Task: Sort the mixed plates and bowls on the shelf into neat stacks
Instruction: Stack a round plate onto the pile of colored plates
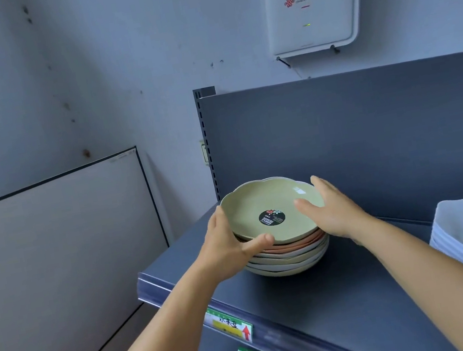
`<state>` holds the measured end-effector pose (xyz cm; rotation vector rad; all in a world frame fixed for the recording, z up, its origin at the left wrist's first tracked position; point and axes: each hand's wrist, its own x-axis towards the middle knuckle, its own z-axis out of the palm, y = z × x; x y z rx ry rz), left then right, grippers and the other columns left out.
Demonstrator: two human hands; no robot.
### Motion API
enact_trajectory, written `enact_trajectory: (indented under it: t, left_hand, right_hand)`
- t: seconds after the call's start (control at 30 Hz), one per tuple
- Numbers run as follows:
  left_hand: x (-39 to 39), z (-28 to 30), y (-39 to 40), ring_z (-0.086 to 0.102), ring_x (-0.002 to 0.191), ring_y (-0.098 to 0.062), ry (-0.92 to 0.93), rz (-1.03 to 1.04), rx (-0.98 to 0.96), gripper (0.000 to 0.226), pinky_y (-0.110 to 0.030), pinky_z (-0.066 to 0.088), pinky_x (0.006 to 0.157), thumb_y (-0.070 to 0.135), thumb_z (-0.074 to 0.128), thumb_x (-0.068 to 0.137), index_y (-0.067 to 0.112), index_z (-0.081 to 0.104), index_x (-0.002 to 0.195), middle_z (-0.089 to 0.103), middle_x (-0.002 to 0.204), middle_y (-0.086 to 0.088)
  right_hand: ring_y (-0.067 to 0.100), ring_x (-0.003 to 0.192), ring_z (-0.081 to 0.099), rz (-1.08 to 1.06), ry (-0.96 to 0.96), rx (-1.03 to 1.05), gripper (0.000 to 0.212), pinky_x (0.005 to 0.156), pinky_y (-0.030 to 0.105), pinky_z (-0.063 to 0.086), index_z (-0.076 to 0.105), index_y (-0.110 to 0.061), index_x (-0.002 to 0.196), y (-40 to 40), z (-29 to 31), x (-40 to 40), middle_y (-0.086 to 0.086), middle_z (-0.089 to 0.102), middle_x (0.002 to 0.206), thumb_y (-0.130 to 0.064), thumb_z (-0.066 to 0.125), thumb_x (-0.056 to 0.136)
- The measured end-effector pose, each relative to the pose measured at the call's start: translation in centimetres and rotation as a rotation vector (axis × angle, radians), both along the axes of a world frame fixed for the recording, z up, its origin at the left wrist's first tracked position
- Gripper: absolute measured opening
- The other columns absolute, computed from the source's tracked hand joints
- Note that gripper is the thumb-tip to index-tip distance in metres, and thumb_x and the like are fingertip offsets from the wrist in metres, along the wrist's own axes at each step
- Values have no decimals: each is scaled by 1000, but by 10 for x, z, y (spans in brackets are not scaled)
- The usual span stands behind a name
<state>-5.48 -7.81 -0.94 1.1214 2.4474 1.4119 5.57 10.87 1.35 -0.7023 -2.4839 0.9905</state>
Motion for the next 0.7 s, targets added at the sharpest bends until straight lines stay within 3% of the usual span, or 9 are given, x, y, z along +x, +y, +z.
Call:
enact_trajectory:
  t: [0.17, 0.33, 0.53, 0.7]
  left_hand:
    - [-5, 2, -1, 28, 132, -11, -20, -8, -28, 92, -27, 29, 106, 50, 82, 66, 29, 32, 141, 36, 133, 6]
    - [-16, 16, -14, 31, 128, -10, -58, -82, -118, 83, -24, 27, 101, 43, 79, 73, 32, 34, 142, 33, 126, 11]
    - [-18, 19, -17, 37, 129, -13, -75, -109, -153, 88, -29, 31, 107, 49, 80, 70, 33, 35, 143, 37, 138, 7]
    - [-8, 21, -19, 50, 122, -13, -63, -105, -154, 85, -33, 41, 107, 46, 81, 70, 25, 38, 141, 51, 134, 5]
  right_hand:
    - [15, 147, 15, -2, -47, 24, 79, 115, 32, 18, 17, -13, 153, 3, 0, -6, -3, 13, 161, -52, 49, 92]
    - [20, 141, 29, -41, -93, 134, 75, 109, 32, 28, 28, -12, 149, -6, -2, 5, 1, 22, 156, -54, 48, 91]
    - [19, 142, 26, -18, -77, 78, 79, 108, 31, 27, 21, -13, 150, -16, -1, 15, -1, 16, 158, -53, 52, 90]
    - [15, 129, 37, 69, 4, -50, 64, 94, 24, 29, 36, -15, 136, -24, -2, 27, -4, 32, 145, -44, 64, 86]
